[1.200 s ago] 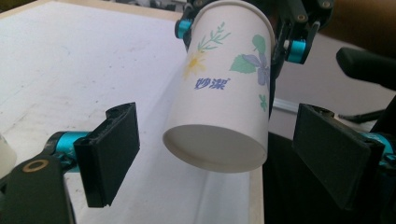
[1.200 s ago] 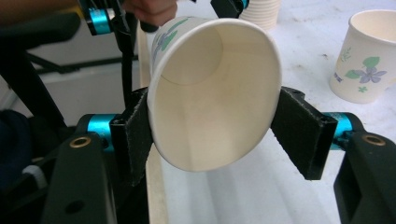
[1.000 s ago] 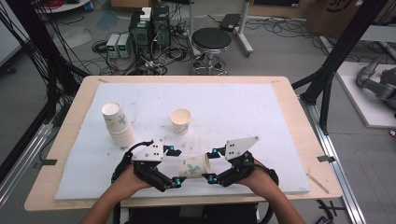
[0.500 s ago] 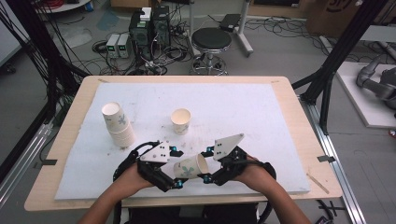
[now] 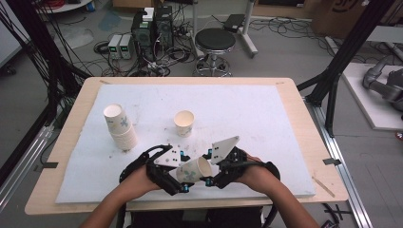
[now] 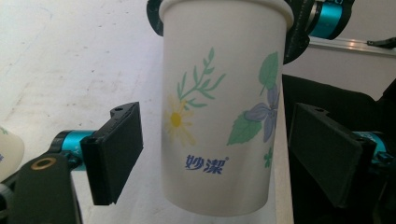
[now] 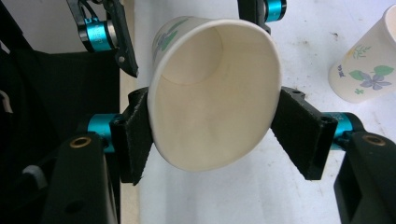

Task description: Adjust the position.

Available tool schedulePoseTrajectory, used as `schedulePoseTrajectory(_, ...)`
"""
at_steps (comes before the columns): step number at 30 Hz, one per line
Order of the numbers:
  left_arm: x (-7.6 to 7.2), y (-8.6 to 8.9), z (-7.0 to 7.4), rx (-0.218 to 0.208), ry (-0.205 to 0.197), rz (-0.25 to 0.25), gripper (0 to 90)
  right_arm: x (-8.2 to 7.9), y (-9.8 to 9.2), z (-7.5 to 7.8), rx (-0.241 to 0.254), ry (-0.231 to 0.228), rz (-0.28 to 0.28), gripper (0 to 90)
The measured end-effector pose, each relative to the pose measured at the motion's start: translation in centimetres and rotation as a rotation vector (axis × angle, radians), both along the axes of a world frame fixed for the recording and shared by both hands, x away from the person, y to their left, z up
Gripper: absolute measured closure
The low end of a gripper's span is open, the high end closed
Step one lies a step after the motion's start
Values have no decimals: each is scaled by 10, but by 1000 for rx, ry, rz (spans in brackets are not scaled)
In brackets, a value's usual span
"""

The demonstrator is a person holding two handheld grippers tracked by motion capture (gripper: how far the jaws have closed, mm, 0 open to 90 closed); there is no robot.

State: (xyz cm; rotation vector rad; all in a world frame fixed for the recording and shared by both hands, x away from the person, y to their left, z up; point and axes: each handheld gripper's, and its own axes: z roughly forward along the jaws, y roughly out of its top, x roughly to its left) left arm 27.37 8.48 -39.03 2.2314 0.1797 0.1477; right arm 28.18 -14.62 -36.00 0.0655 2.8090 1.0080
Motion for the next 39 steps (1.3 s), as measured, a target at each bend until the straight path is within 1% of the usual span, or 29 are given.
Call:
schedulePoseTrajectory(4, 1, -1, -1, 9, -1, 4, 188, 0, 3, 1, -29, -17, 4, 330)
schedulePoseTrajectory(6, 2, -1, -1, 13, 1, 4, 189, -1, 5, 3, -34, -17, 8, 330)
schedulePoseTrajectory(11, 2, -3, -2, 30, -2, -3, 205, 0, 9, 5, -60, -43, 12, 330)
schedulePoseTrajectory(14, 2, -4, -2, 27, -2, 1, 220, -1, 10, 6, -66, -49, 11, 329)
schedulePoseTrajectory(19, 4, -6, -1, 36, -7, -8, 232, -2, 12, 6, -68, -58, 12, 330)
schedulePoseTrajectory(22, 5, -8, 0, 37, -8, -9, 238, -2, 12, 7, -78, -58, 10, 330)
schedulePoseTrajectory(25, 5, -10, -1, 57, -7, -14, 248, -2, 13, 7, -85, -66, 12, 330)
schedulePoseTrajectory(30, 6, -12, -2, 67, -7, -22, 316, -3, 14, 6, -96, -71, 20, 330)
schedulePoseTrajectory(34, 7, -13, -3, 68, -2, -24, 352, -3, 15, 5, -101, -73, 24, 329)
schedulePoseTrajectory(36, 7, -13, -3, 68, 1, -27, 356, -4, 15, 5, -103, -74, 24, 329)
schedulePoseTrajectory(39, 7, -12, -3, 56, 7, -31, 360, -4, 14, 5, -89, -72, 29, 322)
